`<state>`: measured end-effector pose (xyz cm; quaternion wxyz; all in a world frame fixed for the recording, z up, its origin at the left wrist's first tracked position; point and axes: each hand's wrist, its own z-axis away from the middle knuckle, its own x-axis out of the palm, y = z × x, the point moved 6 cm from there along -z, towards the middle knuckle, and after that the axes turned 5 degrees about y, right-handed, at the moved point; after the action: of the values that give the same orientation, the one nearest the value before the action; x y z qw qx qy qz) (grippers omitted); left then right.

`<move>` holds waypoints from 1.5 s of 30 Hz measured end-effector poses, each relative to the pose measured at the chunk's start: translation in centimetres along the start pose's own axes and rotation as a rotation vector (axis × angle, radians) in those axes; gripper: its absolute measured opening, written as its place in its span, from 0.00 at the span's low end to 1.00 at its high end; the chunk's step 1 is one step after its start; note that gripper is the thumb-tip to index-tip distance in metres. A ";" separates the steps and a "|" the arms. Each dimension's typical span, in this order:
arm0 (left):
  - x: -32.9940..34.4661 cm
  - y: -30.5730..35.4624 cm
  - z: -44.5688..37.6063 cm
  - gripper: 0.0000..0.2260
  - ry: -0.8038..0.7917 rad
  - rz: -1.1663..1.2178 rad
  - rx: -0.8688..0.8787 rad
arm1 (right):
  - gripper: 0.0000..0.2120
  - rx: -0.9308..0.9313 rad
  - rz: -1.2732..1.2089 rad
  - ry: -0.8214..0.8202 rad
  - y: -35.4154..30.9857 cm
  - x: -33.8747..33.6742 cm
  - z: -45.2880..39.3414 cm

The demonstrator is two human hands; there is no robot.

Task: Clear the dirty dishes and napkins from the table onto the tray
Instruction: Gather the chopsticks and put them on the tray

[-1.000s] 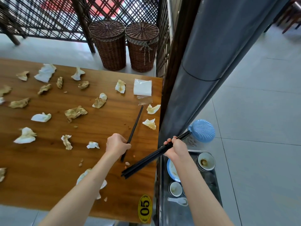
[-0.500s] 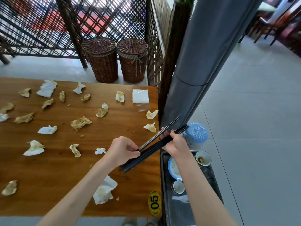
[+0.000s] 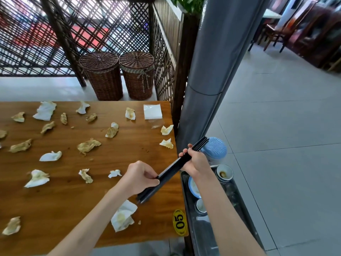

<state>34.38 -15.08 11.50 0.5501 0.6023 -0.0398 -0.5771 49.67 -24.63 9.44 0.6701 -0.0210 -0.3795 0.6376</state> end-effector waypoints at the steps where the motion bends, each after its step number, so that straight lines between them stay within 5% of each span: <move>1: 0.0 -0.1 0.2 0.04 0.001 0.002 0.002 | 0.09 -0.015 0.003 -0.009 0.0 0.0 0.3; 8: -0.2 -0.4 1.4 0.05 0.030 0.081 0.070 | 0.09 -0.054 -0.038 -0.046 -0.2 -0.1 1.7; 12: 0.7 -0.2 1.6 0.13 -0.102 0.139 0.128 | 0.08 -0.080 -0.049 -0.099 -0.5 -0.1 2.3; 33: 11.5 3.1 1.5 0.04 -0.430 -0.030 0.110 | 0.10 -0.126 -0.098 -0.015 -2.6 -8.0 1.7; 45: 23.3 8.4 2.1 0.06 -0.286 -0.111 0.060 | 0.09 -0.038 0.108 -0.067 -9.3 -18.8 0.5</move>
<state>45.42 -35.59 2.84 0.4878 0.5313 -0.1014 -0.6852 59.12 -42.96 5.54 0.6212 -0.0328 -0.4119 0.6658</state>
